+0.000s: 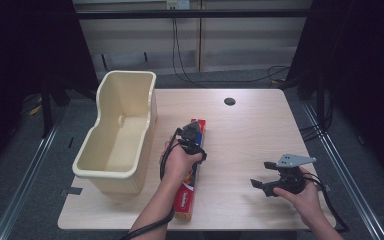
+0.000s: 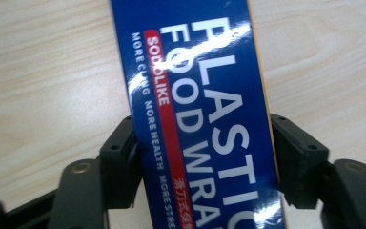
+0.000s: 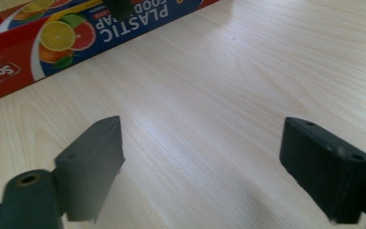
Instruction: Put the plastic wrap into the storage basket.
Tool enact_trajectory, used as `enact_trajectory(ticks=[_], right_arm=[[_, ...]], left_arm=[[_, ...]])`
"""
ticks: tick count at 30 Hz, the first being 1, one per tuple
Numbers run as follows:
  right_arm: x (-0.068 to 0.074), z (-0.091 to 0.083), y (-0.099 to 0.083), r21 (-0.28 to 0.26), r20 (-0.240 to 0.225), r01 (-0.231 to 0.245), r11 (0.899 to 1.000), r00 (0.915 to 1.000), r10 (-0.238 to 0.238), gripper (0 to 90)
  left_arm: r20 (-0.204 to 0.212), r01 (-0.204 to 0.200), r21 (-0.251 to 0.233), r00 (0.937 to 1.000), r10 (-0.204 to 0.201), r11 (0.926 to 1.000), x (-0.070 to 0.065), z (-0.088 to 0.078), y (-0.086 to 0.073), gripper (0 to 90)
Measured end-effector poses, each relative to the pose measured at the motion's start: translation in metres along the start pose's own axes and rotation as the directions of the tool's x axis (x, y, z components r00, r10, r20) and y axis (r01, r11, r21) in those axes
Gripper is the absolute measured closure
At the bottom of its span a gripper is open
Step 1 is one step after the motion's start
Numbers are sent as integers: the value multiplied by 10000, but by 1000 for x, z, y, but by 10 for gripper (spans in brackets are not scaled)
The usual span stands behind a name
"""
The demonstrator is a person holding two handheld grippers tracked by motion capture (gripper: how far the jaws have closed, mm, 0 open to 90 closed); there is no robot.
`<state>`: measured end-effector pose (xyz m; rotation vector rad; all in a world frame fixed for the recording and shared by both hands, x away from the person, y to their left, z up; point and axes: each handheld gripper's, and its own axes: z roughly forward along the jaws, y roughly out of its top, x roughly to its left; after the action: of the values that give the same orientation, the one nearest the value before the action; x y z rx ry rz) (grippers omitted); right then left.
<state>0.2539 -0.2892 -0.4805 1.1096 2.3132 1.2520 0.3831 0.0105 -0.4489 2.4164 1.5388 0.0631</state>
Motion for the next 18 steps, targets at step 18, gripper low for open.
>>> enact_trajectory(ticks=[18], right_arm=[[1, 2, 2, 55, -357, -93, 9999, 9993, 95, 34]], left_arm=[[124, -170, 545, 9998, 164, 9984, 8, -44, 9, 396]])
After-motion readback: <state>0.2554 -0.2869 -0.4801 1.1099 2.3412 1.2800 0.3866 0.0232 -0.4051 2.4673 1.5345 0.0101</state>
